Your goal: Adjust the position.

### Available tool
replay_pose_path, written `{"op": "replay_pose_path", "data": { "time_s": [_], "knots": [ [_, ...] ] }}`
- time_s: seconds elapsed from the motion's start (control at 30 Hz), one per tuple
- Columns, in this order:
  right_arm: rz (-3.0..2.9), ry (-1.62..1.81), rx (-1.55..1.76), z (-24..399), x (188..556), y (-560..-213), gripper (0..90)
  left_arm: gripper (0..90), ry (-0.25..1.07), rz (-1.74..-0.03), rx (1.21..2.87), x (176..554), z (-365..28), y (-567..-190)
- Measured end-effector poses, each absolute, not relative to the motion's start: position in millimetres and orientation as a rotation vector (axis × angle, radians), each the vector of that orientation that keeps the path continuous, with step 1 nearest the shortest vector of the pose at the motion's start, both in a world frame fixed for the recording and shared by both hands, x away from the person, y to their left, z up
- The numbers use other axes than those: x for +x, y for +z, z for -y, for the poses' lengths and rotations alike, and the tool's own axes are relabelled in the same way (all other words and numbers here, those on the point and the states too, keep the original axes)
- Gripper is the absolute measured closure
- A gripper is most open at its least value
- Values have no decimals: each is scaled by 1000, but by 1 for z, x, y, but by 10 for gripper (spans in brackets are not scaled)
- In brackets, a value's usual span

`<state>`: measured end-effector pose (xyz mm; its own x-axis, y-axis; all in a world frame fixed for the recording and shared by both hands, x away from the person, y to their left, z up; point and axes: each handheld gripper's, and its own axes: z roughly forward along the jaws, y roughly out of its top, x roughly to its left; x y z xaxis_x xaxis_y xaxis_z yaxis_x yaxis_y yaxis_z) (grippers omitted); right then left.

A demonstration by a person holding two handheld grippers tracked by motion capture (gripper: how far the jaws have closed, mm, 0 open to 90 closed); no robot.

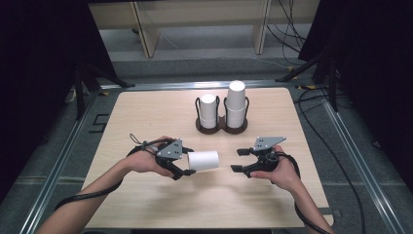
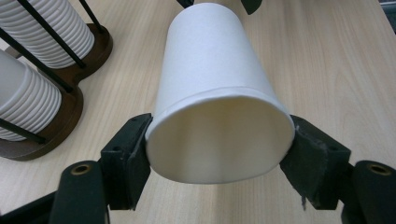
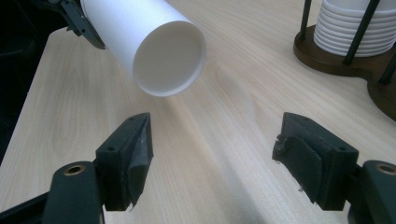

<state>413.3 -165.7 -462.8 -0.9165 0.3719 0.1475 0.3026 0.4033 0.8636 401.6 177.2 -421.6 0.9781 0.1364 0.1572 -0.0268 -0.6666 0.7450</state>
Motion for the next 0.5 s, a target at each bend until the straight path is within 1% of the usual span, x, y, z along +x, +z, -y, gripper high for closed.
{"op": "replay_pose_path", "data": {
  "time_s": [0.17,0.23,0.27,0.33,0.5],
  "knots": [
    [-2589,1548,618,164,413,-462,267,293,253,-65,2301,402,-175,-419],
    [-2580,1532,613,165,414,-462,263,293,276,-36,2301,404,-174,-418],
    [-2576,1527,612,165,414,-462,261,293,248,-48,2322,403,-175,-417],
    [-2584,1532,618,165,414,-461,263,293,267,-38,2344,403,-175,-417],
    [-2589,1520,614,164,413,-460,262,294,243,-31,2375,404,-174,-416]
  ]
}}
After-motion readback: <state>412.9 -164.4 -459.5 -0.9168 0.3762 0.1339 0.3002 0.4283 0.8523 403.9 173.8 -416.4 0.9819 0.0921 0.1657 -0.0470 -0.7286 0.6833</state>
